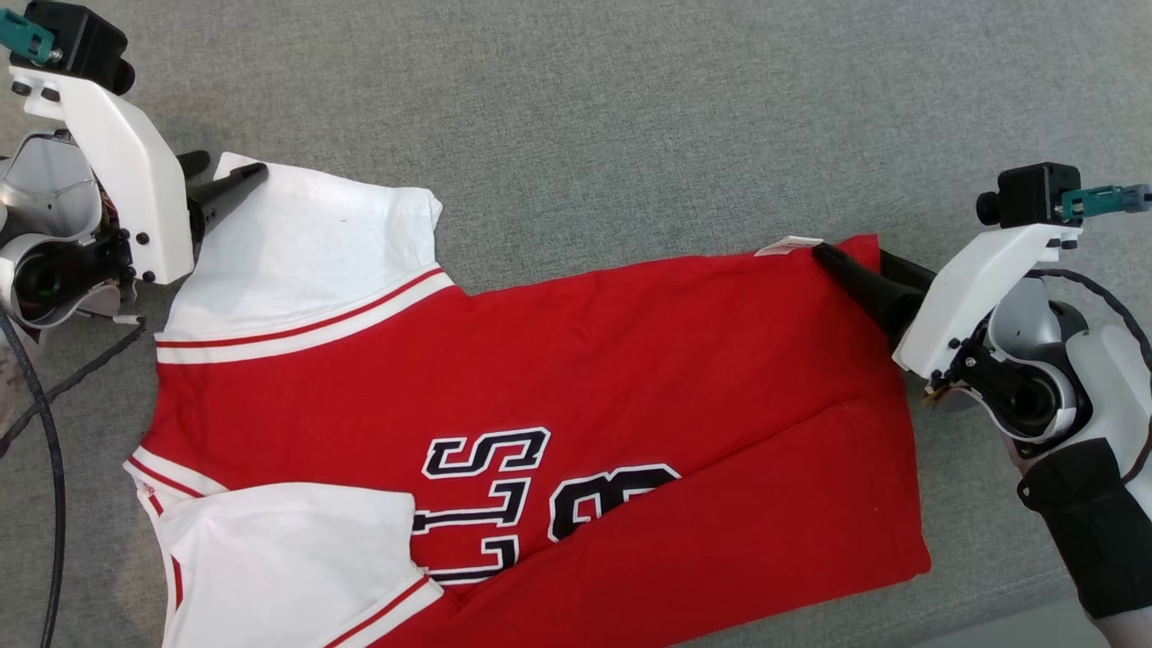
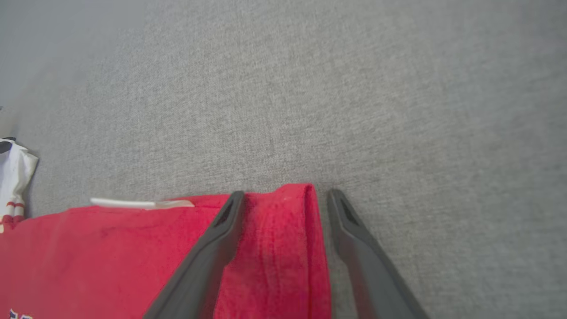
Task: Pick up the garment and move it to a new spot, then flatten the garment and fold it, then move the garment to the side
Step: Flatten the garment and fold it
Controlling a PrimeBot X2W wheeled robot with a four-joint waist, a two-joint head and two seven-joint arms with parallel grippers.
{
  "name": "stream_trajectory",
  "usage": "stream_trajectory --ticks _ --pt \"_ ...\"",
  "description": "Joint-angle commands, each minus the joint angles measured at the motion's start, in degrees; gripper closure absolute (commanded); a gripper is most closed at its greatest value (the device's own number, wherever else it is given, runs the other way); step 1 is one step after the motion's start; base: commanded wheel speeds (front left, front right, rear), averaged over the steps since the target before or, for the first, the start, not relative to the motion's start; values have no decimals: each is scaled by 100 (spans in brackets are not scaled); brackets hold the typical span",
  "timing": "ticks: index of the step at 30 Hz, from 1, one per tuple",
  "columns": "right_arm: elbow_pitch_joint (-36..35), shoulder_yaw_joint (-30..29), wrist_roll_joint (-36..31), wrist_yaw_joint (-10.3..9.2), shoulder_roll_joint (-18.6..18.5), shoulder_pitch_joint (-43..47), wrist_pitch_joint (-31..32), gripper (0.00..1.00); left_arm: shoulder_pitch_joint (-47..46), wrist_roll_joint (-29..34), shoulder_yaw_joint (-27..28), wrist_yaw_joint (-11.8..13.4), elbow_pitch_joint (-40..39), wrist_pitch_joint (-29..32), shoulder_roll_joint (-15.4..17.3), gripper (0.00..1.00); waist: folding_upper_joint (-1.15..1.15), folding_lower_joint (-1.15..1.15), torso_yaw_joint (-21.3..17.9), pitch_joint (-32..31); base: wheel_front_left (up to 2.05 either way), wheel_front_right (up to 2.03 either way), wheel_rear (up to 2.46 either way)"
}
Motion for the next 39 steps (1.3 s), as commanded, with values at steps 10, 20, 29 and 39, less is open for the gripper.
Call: stream_trajectory --ticks 10,20,29,39 --pt "-69 485 328 16 -173 262 -112 100 143 -311 -55 -26 -109 -2 1 100 0 0 79 -318 0 0 0" --pt "98 575 499 16 -452 430 -568 100 420 -542 -105 -26 -326 -318 151 100 0 0 277 -837 0 0 0" --pt "229 712 664 16 -712 600 -991 100 779 -883 -98 -27 -660 -528 191 100 0 0 520 -1279 0 0 0" --pt "196 1070 1026 17 -1002 811 -1037 100 1218 -1466 -281 -27 -1471 -22 418 100 0 0 772 -1721 0 0 0"
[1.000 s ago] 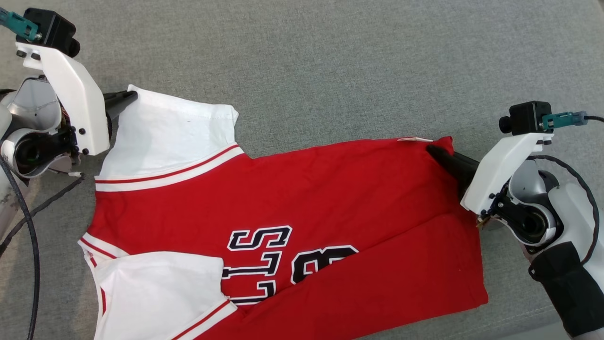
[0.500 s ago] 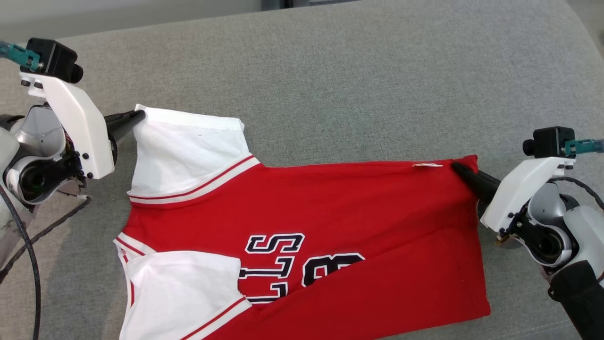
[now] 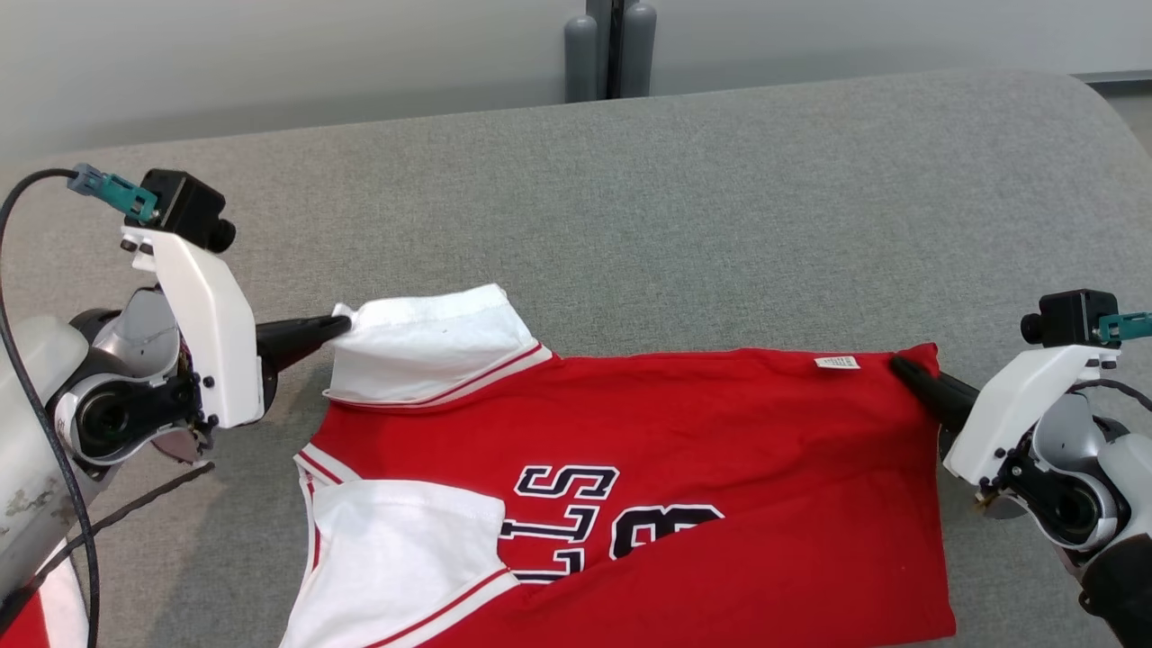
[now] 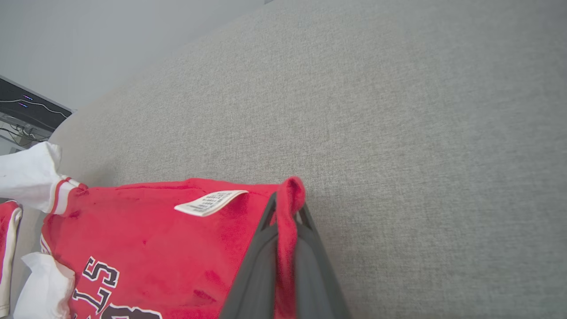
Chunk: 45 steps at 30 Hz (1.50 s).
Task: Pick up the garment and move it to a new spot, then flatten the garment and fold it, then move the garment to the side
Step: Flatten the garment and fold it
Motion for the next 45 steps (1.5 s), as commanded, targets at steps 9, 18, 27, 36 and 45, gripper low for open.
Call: stream_trajectory --ticks 9,18,27,36,45 --pt "-232 415 378 13 -424 223 233 100 385 -467 -194 -4 -438 691 377 100 0 0 131 -312 0 0 0" --pt "-399 829 702 13 -777 82 926 100 640 -935 -397 346 -935 1511 719 100 0 0 148 -507 0 0 0" --pt "-434 1046 898 12 -936 -3 1392 100 777 -1041 -550 534 -1180 1797 844 100 0 0 144 -608 0 0 0" --pt "-488 1183 1099 13 -1092 45 1802 100 926 -1120 -619 624 -1327 1913 921 100 0 0 144 -685 0 0 0" --pt "-481 1358 1040 12 -1125 62 2134 100 1024 -1182 -702 650 -1388 2051 929 100 0 0 125 -648 0 0 0"
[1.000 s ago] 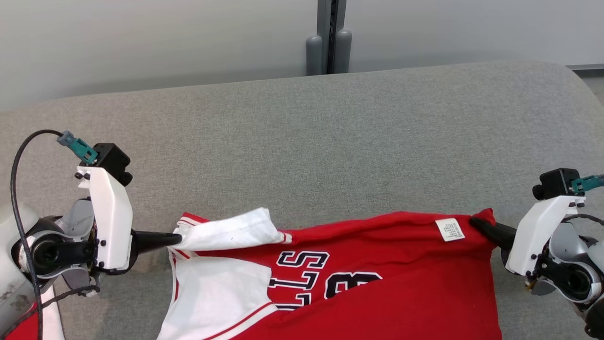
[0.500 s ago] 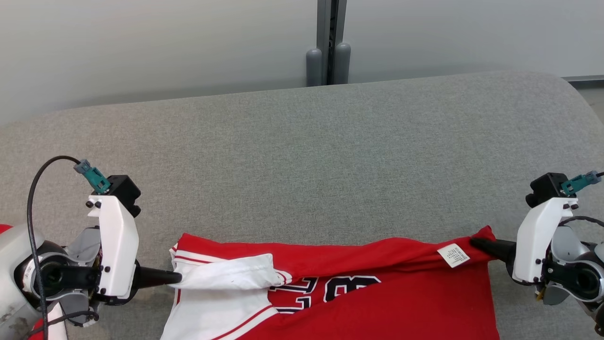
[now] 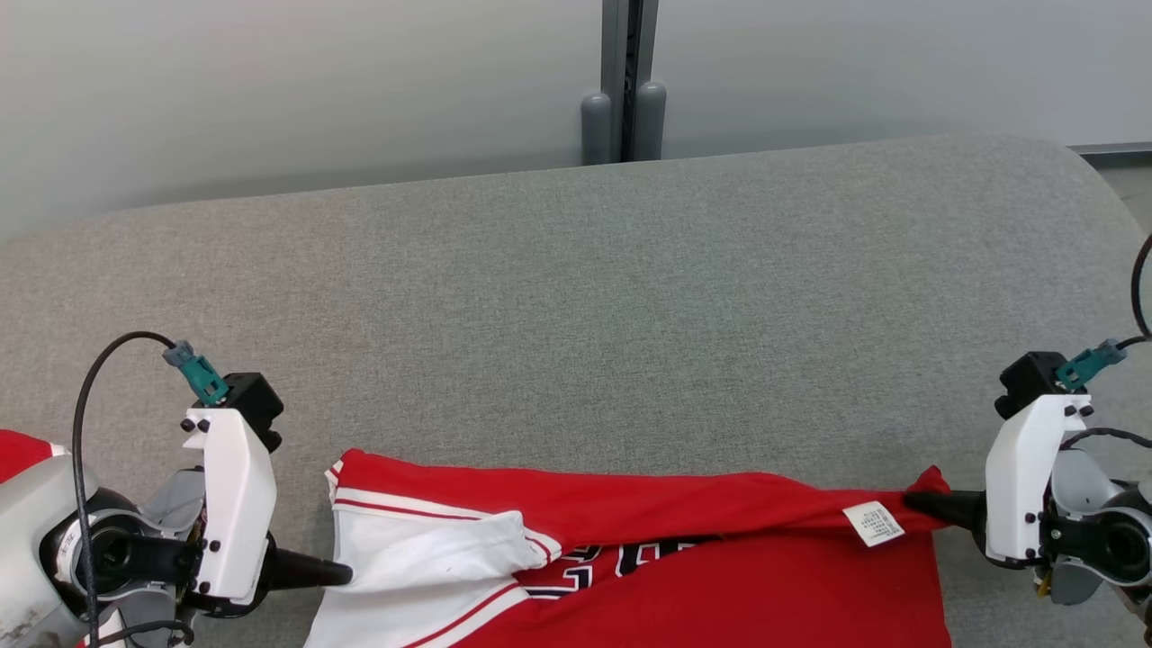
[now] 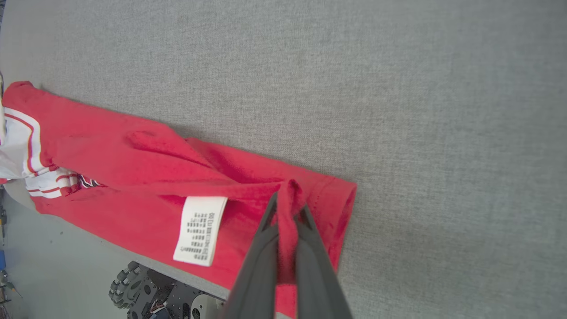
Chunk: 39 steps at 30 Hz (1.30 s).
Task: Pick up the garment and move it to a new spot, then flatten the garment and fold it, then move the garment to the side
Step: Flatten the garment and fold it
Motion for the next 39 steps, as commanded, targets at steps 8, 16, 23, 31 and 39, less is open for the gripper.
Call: stream_trajectory --ticks 8,16,23,31,39 --pt "88 163 -120 12 76 20 158 100 120 -104 -56 55 -35 172 34 100 0 0 -25 14 0 0 0" --pt "203 168 -175 12 99 22 237 0 207 -102 -92 75 16 180 -5 48 0 0 -38 13 0 0 0" --pt "-38 68 -96 12 1 227 117 0 314 -132 -120 93 91 158 -67 0 0 0 -57 -88 0 0 0" --pt "-504 -552 -290 13 -192 517 -1129 0 159 -87 286 -50 58 -438 20 0 0 0 -100 -147 0 0 0" --pt "-530 -1218 -594 13 -50 947 -2432 0 293 470 762 -187 -22 -2000 29 0 0 0 -144 -91 0 0 0"
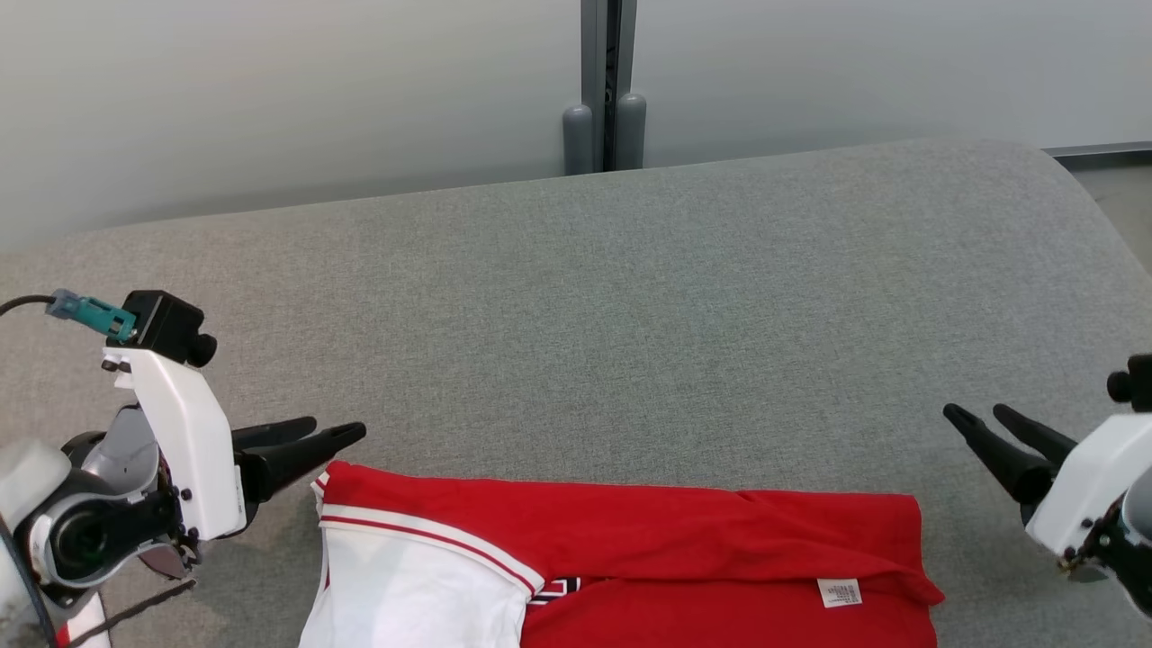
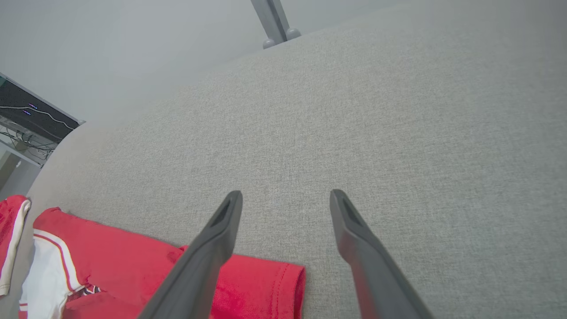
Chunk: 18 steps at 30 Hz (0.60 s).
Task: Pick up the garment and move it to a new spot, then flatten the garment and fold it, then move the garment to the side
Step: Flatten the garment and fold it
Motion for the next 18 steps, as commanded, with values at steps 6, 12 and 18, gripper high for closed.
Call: stream_trajectory --ticks 6,12,18 --pt "223 -307 -464 14 293 444 -880 0 454 382 286 12 -47 -1296 13 0 0 0 0 36 0 0 0" --pt "240 -410 -410 14 606 1006 -1212 0 941 729 611 379 -112 -2768 -57 0 0 0 82 53 0 0 0" --pt "302 -354 -338 14 740 1408 -1001 0 1462 741 788 624 -350 -3691 -169 0 0 0 150 45 0 0 0"
